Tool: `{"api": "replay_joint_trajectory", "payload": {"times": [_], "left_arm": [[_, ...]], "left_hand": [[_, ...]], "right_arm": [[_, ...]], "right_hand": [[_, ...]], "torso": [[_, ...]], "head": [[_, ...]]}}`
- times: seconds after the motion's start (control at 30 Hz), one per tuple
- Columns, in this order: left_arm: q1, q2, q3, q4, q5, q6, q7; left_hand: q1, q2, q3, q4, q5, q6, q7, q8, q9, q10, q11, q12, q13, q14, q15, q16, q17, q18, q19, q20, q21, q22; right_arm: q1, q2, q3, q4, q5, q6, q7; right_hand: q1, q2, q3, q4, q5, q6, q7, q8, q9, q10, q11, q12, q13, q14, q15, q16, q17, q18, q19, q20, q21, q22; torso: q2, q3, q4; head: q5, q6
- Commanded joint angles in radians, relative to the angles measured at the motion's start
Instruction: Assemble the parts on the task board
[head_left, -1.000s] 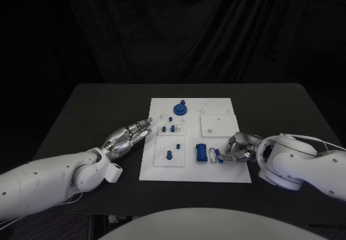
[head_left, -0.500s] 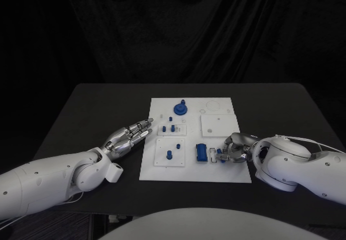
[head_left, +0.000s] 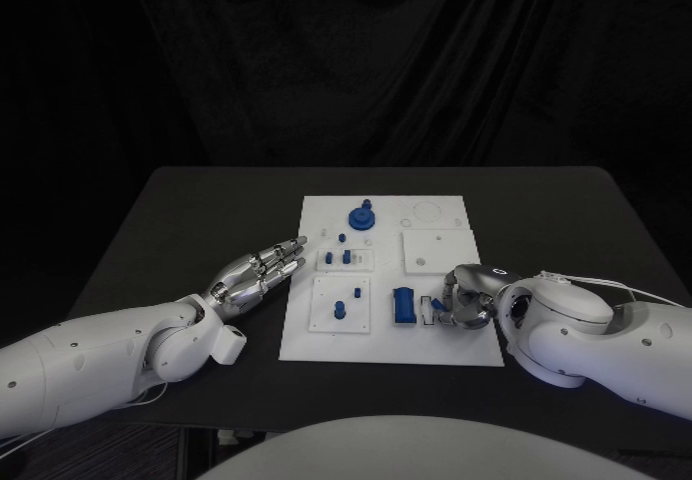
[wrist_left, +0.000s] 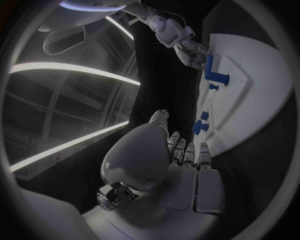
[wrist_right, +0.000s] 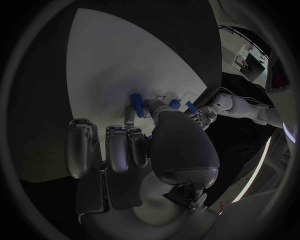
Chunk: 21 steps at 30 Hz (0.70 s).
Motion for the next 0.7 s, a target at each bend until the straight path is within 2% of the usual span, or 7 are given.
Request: {"api": "replay_joint_trajectory", "payload": {"times": [0.03,0.07,0.2,0.43,0.5,0.57,0.7], "left_arm": [[-0.001,0.002,0.001,0.002,0.005,0.016,0.018],[-0.001,0.002,0.001,0.002,0.005,0.017,0.017],[-0.001,0.002,0.001,0.002,0.005,0.018,0.015],[-0.001,0.003,0.001,0.002,0.005,0.021,0.013],[-0.001,0.003,0.001,0.002,0.005,0.022,0.012],[-0.001,0.003,0.001,0.002,0.005,0.022,0.011],[-0.002,0.003,0.001,0.001,0.005,0.024,0.011]], "left_hand": [[0.006,0.000,0.007,0.000,0.003,0.003,0.006,0.004,0.001,0.000,0.006,0.005,0.002,0.001,0.008,-0.004,-0.001,0.014,0.003,0.007,-0.001,0.001],[0.006,0.000,0.007,0.000,0.003,0.003,0.006,0.004,0.001,0.000,0.006,0.005,0.002,0.001,0.008,-0.004,-0.001,0.014,0.003,0.007,-0.001,0.001],[0.006,0.000,0.007,0.000,0.003,0.003,0.006,0.004,0.001,0.000,0.006,0.005,0.002,0.001,0.008,-0.004,-0.001,0.014,0.003,0.007,-0.001,0.001],[0.004,0.000,0.010,-0.002,0.004,0.005,0.010,0.004,0.002,0.002,0.010,0.008,0.002,0.001,0.010,-0.004,-0.001,0.014,0.003,0.010,0.000,0.001],[0.004,0.000,0.011,-0.002,0.003,0.007,0.013,0.004,0.002,0.003,0.013,0.009,0.002,0.001,0.010,-0.004,-0.001,0.015,0.003,0.011,0.000,0.001],[0.003,0.000,0.012,-0.003,0.003,0.007,0.014,0.005,0.002,0.004,0.015,0.010,0.003,0.001,0.011,-0.004,-0.001,0.015,0.003,0.011,0.000,0.001],[0.002,0.001,0.013,-0.004,0.003,0.009,0.016,0.005,0.002,0.005,0.017,0.011,0.003,0.001,0.011,-0.004,-0.001,0.015,0.003,0.012,0.000,0.001]], "right_arm": [[-0.012,0.004,-0.008,0.001,-0.158,0.115,-0.059],[-0.012,0.006,-0.008,0.003,-0.182,0.129,-0.062],[-0.014,0.012,-0.008,0.005,-0.264,0.177,-0.071],[-0.016,0.017,-0.008,0.004,-0.329,0.225,-0.078],[-0.017,0.016,-0.008,0.004,-0.331,0.223,-0.078],[-0.018,0.014,-0.008,0.004,-0.326,0.207,-0.077],[-0.018,0.007,-0.008,0.006,-0.291,0.147,-0.073]], "right_hand": [[0.005,-0.003,0.008,-0.002,-0.008,-0.004,0.002,-0.100,-0.263,0.103,0.009,0.003,0.263,0.078,0.007,-0.005,0.139,0.004,0.033,0.007,-0.006,0.205],[0.005,-0.005,0.011,-0.006,-0.025,-0.005,0.004,-0.107,-0.267,0.103,0.011,0.003,0.263,0.078,0.010,-0.005,0.139,0.004,0.033,0.010,-0.006,0.205],[0.008,-0.006,0.016,-0.014,-0.045,-0.003,0.005,-0.115,-0.271,0.103,0.012,0.003,0.263,0.078,0.011,-0.005,0.139,0.004,0.034,0.012,-0.005,0.205],[0.042,-0.007,0.065,-0.065,0.007,0.026,0.006,-0.147,-0.290,0.103,0.012,0.003,0.263,0.079,0.011,-0.004,0.142,0.002,0.038,0.013,0.003,0.209],[0.052,-0.014,0.117,-0.089,-0.066,0.047,0.007,-0.166,-0.300,0.103,0.012,0.003,0.263,0.078,0.011,-0.004,0.141,0.001,0.039,0.012,0.006,0.210],[0.043,-0.028,0.166,-0.102,-0.067,0.074,0.008,-0.174,-0.305,0.103,0.014,0.003,0.263,0.078,0.013,-0.005,0.139,0.000,0.042,0.013,0.014,0.212],[0.024,-0.035,0.214,-0.116,-0.058,0.116,0.002,-0.177,-0.306,0.103,0.009,0.003,0.263,0.079,0.009,-0.003,0.144,-0.003,0.047,0.012,0.025,0.216]], "torso": [[-0.001,0.0001,0.0006],[-0.001,0.0000,0.0003],[0.000,0.0002,-0.0015],[0.000,0.0000,0.0000],[0.000,-0.0003,-0.0002],[0.000,-0.0001,-0.0002],[0.000,-0.0004,0.0011]], "head": [[-0.002,0.000],[-0.002,0.000],[-0.001,0.000],[0.001,0.000],[0.001,0.000],[0.002,0.000],[0.001,0.000]]}}
